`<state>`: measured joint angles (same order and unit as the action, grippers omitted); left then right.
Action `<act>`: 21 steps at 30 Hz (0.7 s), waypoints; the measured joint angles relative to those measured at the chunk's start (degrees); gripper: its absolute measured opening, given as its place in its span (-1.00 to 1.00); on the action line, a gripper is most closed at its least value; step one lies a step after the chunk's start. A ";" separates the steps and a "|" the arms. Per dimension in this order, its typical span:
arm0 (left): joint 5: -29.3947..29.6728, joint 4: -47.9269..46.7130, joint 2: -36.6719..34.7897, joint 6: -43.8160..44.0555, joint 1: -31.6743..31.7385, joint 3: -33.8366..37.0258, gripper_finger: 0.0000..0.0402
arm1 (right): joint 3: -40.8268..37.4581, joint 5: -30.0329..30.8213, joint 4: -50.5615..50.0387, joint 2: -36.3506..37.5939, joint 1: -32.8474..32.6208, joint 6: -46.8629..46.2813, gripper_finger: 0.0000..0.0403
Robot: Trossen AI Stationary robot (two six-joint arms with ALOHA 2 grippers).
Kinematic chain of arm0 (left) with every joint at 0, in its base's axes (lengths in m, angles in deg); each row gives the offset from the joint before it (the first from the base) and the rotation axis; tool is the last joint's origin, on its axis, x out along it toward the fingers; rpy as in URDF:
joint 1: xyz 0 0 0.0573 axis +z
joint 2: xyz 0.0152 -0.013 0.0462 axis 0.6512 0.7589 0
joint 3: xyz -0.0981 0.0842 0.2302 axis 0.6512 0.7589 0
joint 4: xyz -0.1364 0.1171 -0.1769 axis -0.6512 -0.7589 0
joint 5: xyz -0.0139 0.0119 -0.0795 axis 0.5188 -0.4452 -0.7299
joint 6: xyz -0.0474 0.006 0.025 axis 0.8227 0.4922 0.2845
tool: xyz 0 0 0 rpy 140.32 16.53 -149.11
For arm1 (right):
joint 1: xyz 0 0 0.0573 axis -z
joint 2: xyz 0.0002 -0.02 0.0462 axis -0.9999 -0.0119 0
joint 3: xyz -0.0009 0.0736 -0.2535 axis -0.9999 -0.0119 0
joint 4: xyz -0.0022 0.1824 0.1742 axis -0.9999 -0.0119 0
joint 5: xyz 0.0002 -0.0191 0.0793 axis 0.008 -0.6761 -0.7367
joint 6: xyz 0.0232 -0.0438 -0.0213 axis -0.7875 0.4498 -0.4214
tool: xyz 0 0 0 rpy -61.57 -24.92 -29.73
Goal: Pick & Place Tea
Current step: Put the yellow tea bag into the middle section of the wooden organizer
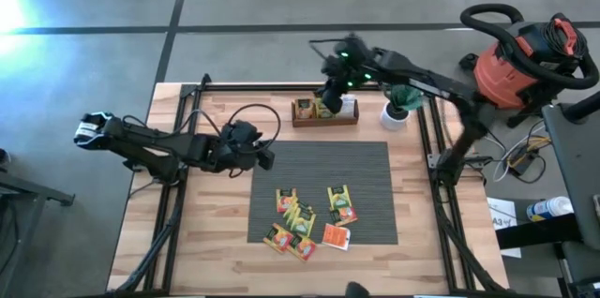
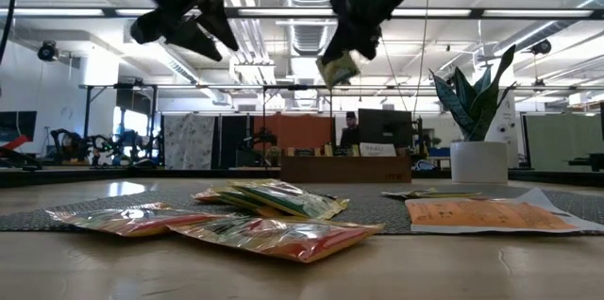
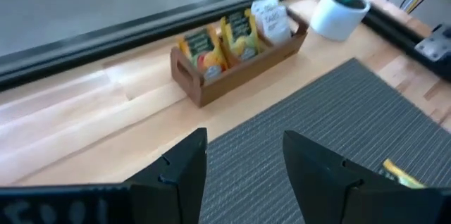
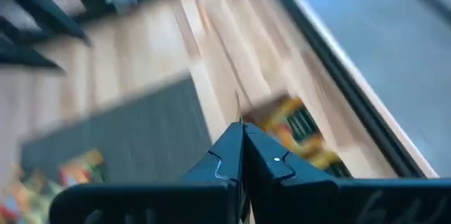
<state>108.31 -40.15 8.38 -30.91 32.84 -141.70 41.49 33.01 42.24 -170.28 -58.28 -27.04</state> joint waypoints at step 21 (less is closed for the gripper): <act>-37.07 36.97 11.10 -15.16 13.99 0.11 -0.10 | -30.25 2.12 42.84 18.18 -10.36 -26.12 -0.96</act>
<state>71.24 -3.17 19.48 -46.07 46.83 -141.60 11.24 35.13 85.07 -152.11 -68.64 -53.16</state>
